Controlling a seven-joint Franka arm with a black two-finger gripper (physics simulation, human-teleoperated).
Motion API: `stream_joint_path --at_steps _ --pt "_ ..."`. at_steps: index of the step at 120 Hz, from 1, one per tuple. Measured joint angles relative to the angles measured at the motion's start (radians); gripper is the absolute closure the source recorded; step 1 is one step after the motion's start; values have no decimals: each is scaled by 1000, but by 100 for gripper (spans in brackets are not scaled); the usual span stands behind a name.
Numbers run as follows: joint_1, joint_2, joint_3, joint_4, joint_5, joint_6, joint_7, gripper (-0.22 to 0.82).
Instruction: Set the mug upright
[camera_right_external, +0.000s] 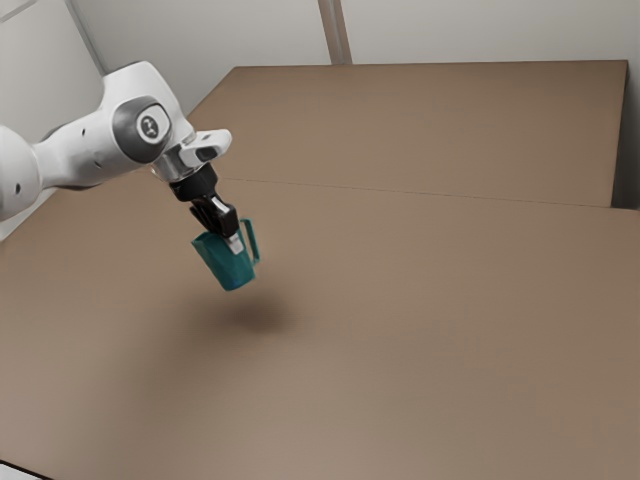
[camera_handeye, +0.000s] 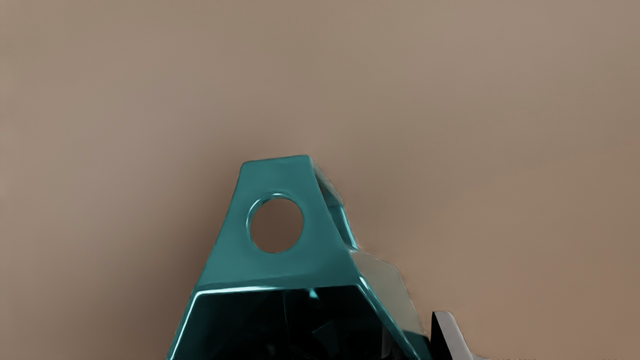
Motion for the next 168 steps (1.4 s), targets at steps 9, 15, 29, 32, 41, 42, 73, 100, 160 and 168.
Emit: stream_joint_path --at_steps 9,15,29,32,41,42,73,100,160,168 --pt "0 2 -10 -4 44 23 -20 77" --pt "-5 5 -14 -8 64 40 -32 77" --pt "-12 14 -29 -19 112 87 -56 77" --pt "-15 15 -32 -23 123 96 -62 77" --pt "-28 9 -37 -52 153 131 -76 77" --pt "-29 8 -37 -57 157 135 -78 77" --pt "-73 -105 -41 -258 229 308 -124 77" --pt "-57 -123 -48 -338 288 440 -158 77" --pt "-61 -106 -70 -401 339 590 -209 77" --pt "-58 -101 -70 -402 340 595 -214 77"
